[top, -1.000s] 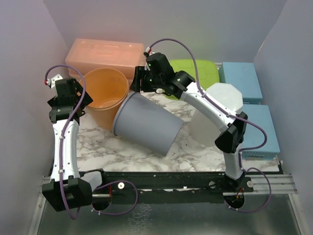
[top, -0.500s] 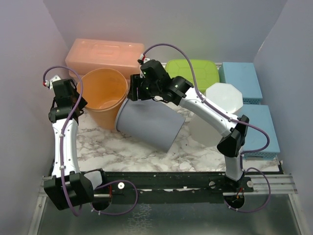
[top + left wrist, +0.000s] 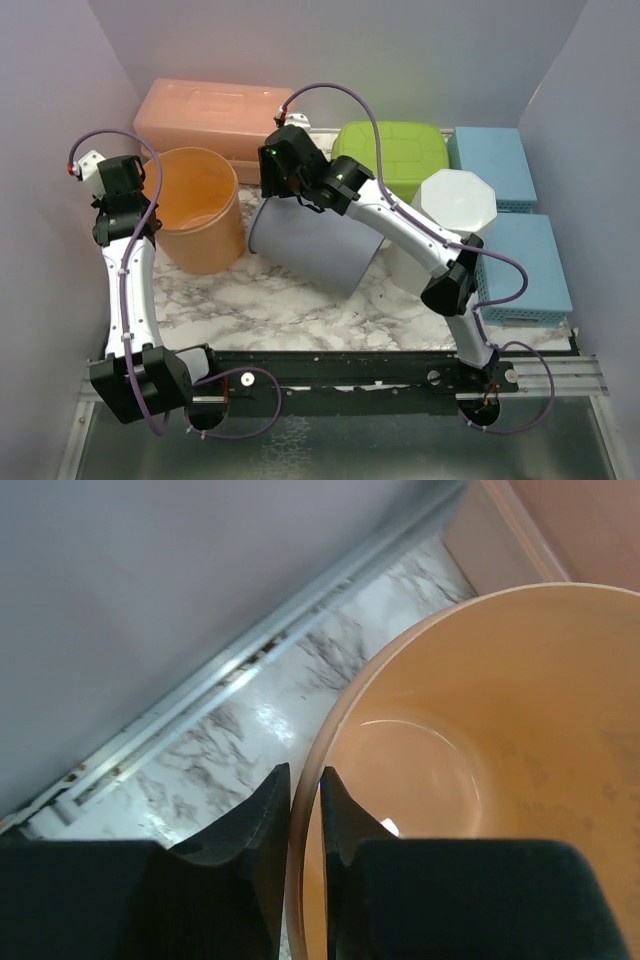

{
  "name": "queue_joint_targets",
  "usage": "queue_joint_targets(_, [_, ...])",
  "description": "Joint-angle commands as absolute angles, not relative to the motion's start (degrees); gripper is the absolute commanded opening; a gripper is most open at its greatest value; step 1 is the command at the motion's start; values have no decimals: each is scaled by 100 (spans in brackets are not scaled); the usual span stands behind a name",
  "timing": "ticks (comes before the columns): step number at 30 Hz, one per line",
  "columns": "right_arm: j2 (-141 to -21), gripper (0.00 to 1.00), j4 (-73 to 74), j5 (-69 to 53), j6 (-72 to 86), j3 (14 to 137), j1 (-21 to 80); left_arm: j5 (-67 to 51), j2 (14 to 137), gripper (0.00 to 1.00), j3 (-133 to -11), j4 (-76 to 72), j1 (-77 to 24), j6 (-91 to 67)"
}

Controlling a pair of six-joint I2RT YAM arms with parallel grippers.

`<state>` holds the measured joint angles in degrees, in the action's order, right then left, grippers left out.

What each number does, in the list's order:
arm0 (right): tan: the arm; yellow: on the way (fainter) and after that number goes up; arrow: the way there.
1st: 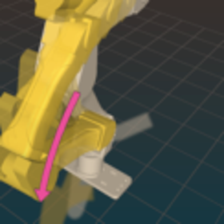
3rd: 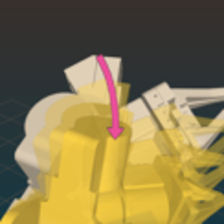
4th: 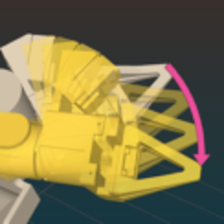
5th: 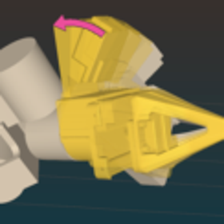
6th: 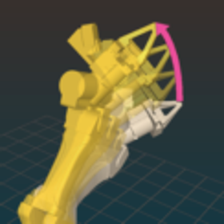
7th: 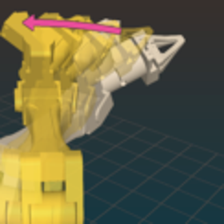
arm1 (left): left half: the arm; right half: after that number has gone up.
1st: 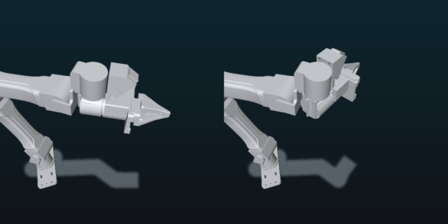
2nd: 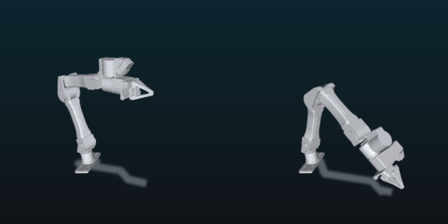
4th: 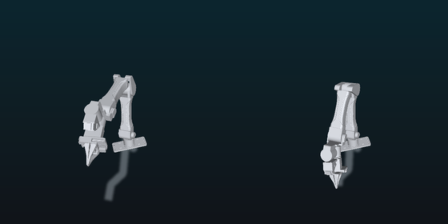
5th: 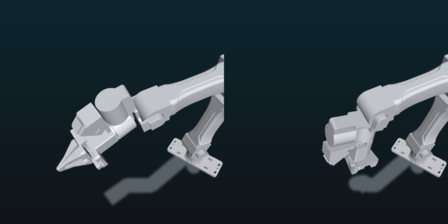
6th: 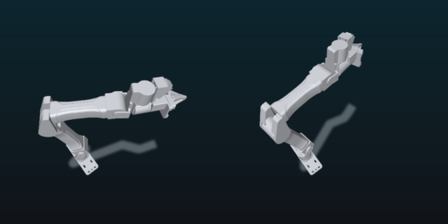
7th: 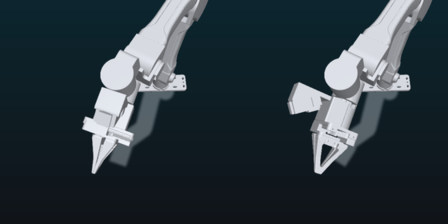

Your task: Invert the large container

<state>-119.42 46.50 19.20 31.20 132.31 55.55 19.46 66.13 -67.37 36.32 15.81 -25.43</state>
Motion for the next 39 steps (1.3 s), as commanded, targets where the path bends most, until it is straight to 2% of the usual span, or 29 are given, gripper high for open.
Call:
queue_joint_targets(1, [-12572, 64, 4833, 2794, 2873, 13996, 5579, 3275, 6794, 17, -7088, 3710, 1741, -2446])
queue_joint_targets(4, [-12855, 65, 4687, 3263, 2610, 14208, 5570, 3578, 6949, 17, -7280, 3730, 1842, -2415])
queue_joint_targets(6, [-13017, 65, 4605, 3576, 2518, 14311, 5567, 3305, 7035, 18, -7333, 3713, 1845, -2358])
queue_joint_targets(8, [-13143, 65, 4463, 3847, 2412, 14358, 5575, 2846, 7099, 23, -7224, 3660, 1843, -2344])
queue_joint_targets(9, [-13213, 65, 4476, 4007, 2371, 14436, 5580, 2738, 7096, 28, -7123, 3647, 1845, -2353])
queue_joint_targets(11, [-13299, 65, 4439, 4303, 2293, 14496, 5569, 2677, 6996, 54, -6893, 3617, 1848, -2360])
queue_joint_targets(13, [-13304, 65, 4272, 4354, 2155, 14363, 5574, 2644, 6779, 72, -6668, 3553, 1854, -2385])
queue_joint_targets(16, [-13362, 61, 4321, 4248, 2160, 14342, 5577, 2656, 6468, 96, -6514, 3535, 1854, -2468])
queue_joint_targets(17, [-13367, 59, 4316, 4198, 2162, 14305, 5578, 2679, 6387, 99, -6524, 3560, 1848, -2477])
queue_joint_targets(26, [-13034, 42, 4151, 3538, 2206, 13801, 5706, 2140, 6169, 99, -7260, 3837, 1854, -2422])
queue_joint_targets(31, [-12924, 39, 4172, 3112, 2219, 13808, 5884, 1560, 5996, 99, -7608, 3845, 1854, -2435])
queue_joint_targets(35, [-12799, 36, 4137, 2884, 2187, 13745, 6034, 596, 5813, 99, -7646, 3631, 1854, -2357])
queue_joint_targets(39, [-12539, 33, 3947, 2501, 1868, 13319, 6221, 15, 5735, 99, -7631, 3564, 1853, -2382])
